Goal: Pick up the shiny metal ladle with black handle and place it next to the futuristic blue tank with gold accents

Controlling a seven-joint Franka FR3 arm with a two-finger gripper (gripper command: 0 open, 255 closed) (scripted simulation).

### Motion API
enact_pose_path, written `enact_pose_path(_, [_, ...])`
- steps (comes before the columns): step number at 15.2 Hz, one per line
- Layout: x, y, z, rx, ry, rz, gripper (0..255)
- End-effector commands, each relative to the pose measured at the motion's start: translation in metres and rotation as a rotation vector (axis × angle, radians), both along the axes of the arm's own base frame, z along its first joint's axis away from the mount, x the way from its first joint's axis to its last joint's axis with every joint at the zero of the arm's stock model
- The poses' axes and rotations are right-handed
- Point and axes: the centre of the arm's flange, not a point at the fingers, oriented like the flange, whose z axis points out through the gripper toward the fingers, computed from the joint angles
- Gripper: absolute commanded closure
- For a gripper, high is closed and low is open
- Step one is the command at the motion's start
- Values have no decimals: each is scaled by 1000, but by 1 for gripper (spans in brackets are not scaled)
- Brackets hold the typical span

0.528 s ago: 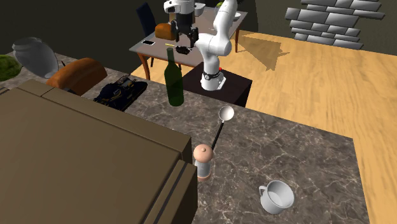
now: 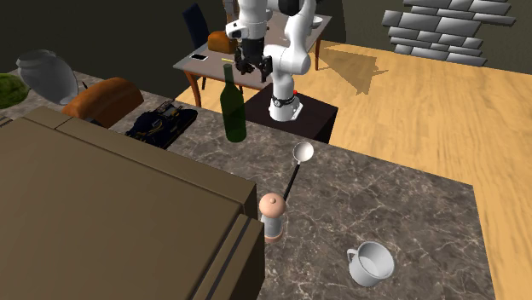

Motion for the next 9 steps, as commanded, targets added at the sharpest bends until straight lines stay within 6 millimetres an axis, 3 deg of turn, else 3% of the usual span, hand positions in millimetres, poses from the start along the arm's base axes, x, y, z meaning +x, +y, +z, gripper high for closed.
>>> enact_pose_path(1, [9, 18, -16, 12, -9, 9, 0])
enact_pose_path(9, [49, 88, -72, 58, -39, 48, 0])
